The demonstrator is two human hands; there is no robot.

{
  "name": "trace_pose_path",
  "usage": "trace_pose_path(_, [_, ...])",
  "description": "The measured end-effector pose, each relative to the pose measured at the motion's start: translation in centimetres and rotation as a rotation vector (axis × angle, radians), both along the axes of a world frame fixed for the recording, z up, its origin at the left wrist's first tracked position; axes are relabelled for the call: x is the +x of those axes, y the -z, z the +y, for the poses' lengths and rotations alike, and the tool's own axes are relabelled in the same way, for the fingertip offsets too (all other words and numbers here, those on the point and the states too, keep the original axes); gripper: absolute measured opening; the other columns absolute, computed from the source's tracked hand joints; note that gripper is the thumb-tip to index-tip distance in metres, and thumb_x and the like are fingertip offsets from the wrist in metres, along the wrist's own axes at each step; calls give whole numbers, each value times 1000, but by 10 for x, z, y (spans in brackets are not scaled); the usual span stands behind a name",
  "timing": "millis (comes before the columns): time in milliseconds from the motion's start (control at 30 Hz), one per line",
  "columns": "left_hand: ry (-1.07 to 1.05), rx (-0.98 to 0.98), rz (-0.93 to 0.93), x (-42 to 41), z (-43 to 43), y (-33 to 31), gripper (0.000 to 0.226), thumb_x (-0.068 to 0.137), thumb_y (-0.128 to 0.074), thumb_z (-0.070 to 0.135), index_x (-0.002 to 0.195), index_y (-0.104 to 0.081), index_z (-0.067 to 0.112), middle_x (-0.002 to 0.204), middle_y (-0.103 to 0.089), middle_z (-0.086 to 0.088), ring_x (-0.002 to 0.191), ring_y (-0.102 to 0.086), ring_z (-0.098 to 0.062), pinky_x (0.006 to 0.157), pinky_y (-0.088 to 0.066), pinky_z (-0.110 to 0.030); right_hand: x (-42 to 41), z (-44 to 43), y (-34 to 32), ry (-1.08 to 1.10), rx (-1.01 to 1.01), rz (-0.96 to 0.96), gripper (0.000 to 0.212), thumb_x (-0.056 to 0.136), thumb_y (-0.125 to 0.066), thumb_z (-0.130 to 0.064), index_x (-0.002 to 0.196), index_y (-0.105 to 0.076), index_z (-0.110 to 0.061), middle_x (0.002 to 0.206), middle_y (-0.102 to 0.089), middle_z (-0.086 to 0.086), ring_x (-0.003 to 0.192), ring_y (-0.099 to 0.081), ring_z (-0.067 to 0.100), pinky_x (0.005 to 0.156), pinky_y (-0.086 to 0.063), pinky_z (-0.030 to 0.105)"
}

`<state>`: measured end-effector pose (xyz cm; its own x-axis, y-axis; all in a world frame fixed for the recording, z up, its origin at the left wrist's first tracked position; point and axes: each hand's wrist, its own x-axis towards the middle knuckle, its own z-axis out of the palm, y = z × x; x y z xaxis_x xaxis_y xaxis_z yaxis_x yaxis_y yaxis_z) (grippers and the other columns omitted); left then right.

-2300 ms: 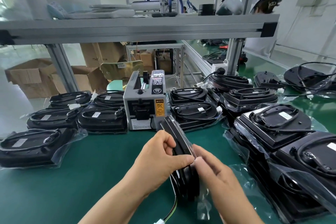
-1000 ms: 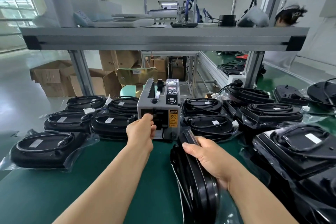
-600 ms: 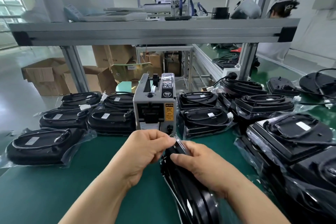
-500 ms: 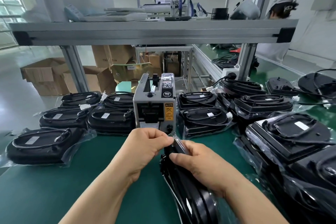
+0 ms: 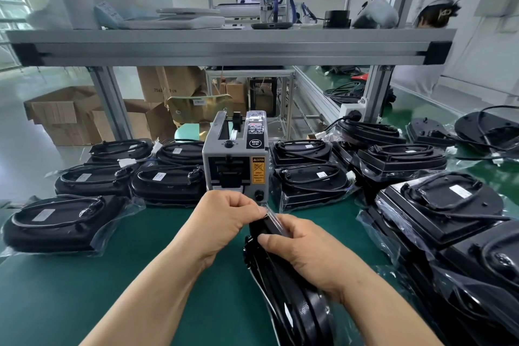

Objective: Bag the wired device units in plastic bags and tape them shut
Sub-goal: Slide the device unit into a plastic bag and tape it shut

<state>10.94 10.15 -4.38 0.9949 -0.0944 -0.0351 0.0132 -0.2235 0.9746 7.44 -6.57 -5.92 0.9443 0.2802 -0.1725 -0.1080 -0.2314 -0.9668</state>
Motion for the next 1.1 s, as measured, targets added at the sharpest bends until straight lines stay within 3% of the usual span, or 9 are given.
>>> trace_pose_path(167, [-24, -2, -22, 1, 0, 2, 25, 78, -81, 16, 55, -70, 20, 44, -51, 14, 36, -42, 3, 39, -33, -7, 1, -1, 2, 5, 6, 12, 22, 91, -68, -26, 113, -67, -24, 103, -76, 11, 101, -71, 36, 96, -53, 54])
trace_pose_path(400, [-59, 16, -58, 1, -2, 4, 22, 79, -80, 15, 58, -72, 18, 47, -57, 12, 38, -46, 4, 41, -35, -7, 3, 1, 4, -6, -21, -9, 46, 72, -68, -45, 115, -65, -30, 102, -76, 7, 98, -72, 30, 95, -54, 52])
trace_pose_path(567, [-77, 39, -73, 1, -2, 4, 18, 77, -81, 18, 61, -73, 18, 58, -67, 6, 51, -56, 3, 49, -42, -9, 3, 2, 5, -5, -29, -17, 42, 74, -67, -45, 113, -66, -30, 100, -77, 7, 96, -73, 30, 94, -55, 52])
trace_pose_path(733, [-53, -4, -29, 2, -1, 4, 25, 78, -80, 13, 56, -70, 18, 45, -54, 12, 38, -44, 3, 40, -35, -9, 2, 1, 4, -14, -29, -12, 39, 77, -67, -42, 114, -66, -30, 100, -77, 6, 96, -73, 29, 95, -54, 52])
trace_pose_path(933, [-20, -20, 11, 6, 2, 6, 22, 77, -79, 16, 57, -71, 21, 46, -51, 11, 38, -41, 1, 41, -33, -10, 2, 0, 4, -7, 19, 22, 23, 88, -68, -29, 111, -67, -24, 97, -77, 9, 93, -73, 33, 92, -56, 53])
trace_pose_path(1100, [-41, 29, -49, 7, 2, 9, 23, 77, -80, 17, 57, -70, 20, 51, -57, 10, 41, -45, 2, 43, -37, -9, 2, 1, 4, -5, 28, 7, 35, 76, -68, -38, 108, -67, -25, 99, -77, 11, 96, -72, 36, 93, -55, 55])
